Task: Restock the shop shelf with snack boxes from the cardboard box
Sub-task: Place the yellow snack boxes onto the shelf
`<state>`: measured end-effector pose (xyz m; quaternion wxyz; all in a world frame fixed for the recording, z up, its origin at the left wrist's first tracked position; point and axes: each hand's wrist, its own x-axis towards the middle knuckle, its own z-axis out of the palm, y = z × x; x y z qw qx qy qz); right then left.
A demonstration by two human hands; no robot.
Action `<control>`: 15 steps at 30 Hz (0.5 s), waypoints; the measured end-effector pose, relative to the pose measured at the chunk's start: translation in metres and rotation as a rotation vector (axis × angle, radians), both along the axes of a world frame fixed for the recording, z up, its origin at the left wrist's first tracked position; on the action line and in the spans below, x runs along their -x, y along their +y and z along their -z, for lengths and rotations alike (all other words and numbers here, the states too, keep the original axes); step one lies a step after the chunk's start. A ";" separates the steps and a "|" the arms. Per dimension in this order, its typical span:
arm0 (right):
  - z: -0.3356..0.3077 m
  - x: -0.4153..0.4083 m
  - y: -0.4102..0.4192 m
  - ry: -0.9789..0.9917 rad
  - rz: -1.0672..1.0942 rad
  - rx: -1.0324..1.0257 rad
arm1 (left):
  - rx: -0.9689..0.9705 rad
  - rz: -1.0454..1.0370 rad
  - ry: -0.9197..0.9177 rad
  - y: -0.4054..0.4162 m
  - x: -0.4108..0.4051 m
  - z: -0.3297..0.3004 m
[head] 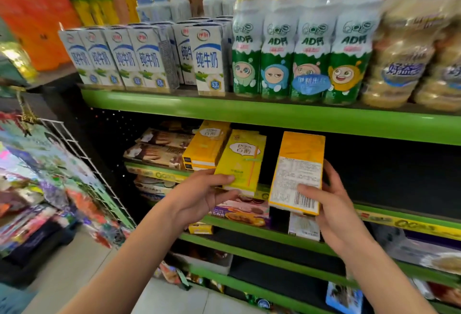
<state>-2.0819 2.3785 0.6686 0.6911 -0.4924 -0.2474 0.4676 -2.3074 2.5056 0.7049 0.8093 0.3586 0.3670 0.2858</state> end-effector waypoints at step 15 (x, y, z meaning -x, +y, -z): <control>0.006 -0.009 0.027 -0.064 -0.059 0.104 | -0.005 0.100 0.187 -0.010 -0.030 0.012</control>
